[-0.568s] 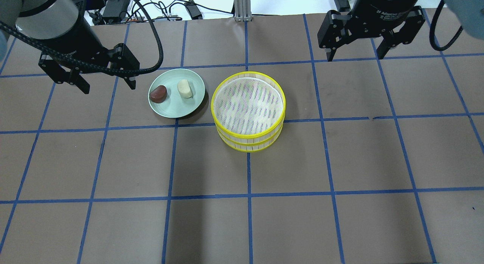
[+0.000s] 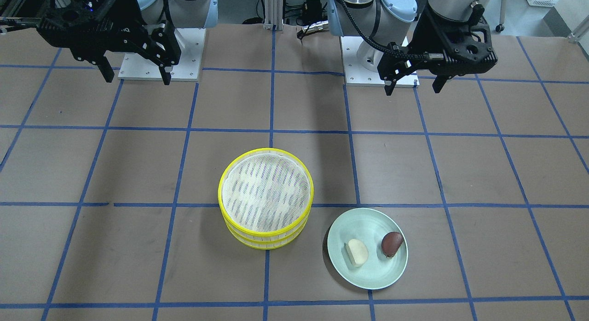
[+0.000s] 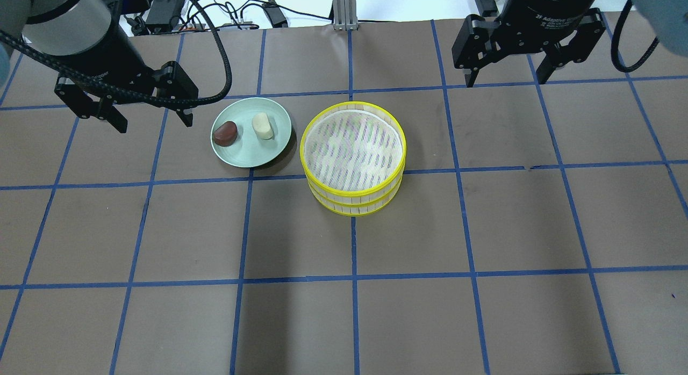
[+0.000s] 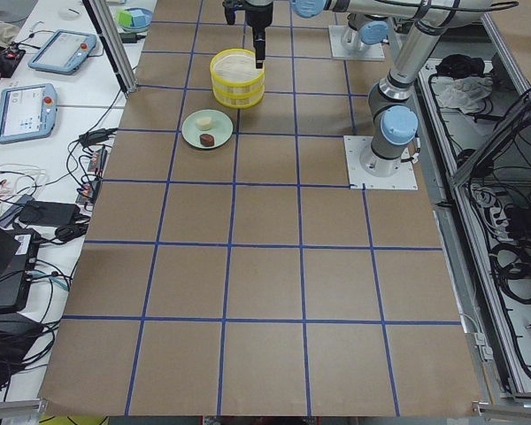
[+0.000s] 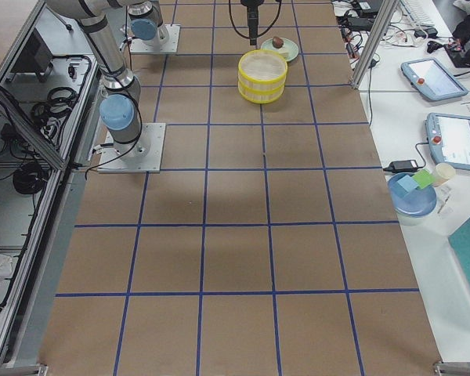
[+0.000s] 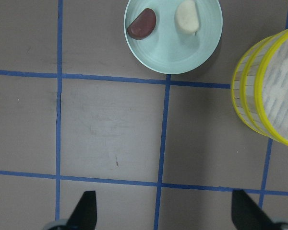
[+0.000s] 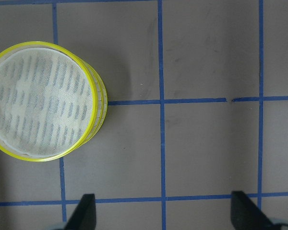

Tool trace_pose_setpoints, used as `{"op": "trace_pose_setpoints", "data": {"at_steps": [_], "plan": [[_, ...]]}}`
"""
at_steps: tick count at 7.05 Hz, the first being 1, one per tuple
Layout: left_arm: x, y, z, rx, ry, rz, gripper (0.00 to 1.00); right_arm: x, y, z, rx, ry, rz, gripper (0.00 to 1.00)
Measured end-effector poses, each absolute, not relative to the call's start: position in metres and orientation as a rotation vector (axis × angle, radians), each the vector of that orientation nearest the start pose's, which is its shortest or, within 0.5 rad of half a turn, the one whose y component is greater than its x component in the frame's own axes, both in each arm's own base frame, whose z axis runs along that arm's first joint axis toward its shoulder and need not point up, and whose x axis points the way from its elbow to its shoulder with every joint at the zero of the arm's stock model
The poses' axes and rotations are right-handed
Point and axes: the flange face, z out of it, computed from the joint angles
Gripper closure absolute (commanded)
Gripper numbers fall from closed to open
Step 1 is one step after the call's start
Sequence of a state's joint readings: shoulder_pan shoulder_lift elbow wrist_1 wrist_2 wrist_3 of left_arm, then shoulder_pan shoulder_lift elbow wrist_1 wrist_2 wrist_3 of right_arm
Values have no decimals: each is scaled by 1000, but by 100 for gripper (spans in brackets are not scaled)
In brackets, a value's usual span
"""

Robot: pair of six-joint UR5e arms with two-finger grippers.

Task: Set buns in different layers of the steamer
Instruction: 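Move the left gripper toward the pale green plate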

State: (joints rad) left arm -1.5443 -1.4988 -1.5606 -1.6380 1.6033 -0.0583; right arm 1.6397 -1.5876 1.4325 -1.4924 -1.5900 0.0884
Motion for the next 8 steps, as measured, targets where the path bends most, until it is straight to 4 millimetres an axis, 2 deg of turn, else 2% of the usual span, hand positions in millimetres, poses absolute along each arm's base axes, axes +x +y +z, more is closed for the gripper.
{"op": "trace_pose_setpoints", "data": {"at_steps": [5,8], "plan": [[-112,-474,508,-148,3100,-5,0,164,-476,558,31,3158,-130,0],[-111,-478,509,-152,3091,-48,0,164,-475,559,31,3158,-134,0]]}}
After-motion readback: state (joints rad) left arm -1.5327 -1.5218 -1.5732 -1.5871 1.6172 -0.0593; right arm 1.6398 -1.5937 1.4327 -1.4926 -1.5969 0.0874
